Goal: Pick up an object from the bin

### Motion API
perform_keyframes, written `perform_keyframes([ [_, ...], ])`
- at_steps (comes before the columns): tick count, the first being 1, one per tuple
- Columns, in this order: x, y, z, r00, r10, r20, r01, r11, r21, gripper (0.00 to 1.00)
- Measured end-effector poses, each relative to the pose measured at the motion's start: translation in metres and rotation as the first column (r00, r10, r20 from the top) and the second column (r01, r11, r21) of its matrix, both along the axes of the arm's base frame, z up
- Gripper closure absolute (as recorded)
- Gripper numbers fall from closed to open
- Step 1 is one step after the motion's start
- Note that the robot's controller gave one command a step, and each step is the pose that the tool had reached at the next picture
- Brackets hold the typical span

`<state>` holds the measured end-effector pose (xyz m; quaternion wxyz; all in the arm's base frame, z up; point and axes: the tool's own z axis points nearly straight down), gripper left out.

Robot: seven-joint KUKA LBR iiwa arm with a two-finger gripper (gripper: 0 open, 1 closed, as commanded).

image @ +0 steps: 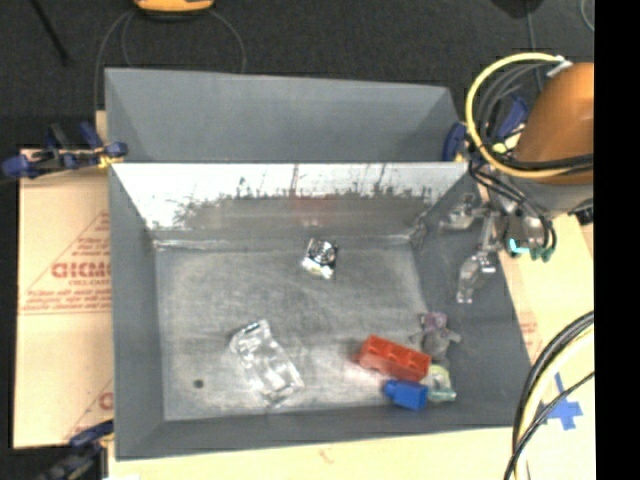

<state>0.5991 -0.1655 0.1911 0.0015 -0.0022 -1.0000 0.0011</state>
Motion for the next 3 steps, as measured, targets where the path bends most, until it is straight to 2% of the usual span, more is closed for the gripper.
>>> perform_keyframes([
  [1,-0.058,0.009,-0.105,0.987,0.162,0.000,-0.162,0.987,0.002,0.00],
  [2,-0.056,0.009,-0.101,0.986,0.167,0.007,-0.167,0.986,-0.001,1.00],
  [3,-0.060,0.014,0.020,0.986,0.165,0.013,-0.165,0.986,-0.005,1.00],
])
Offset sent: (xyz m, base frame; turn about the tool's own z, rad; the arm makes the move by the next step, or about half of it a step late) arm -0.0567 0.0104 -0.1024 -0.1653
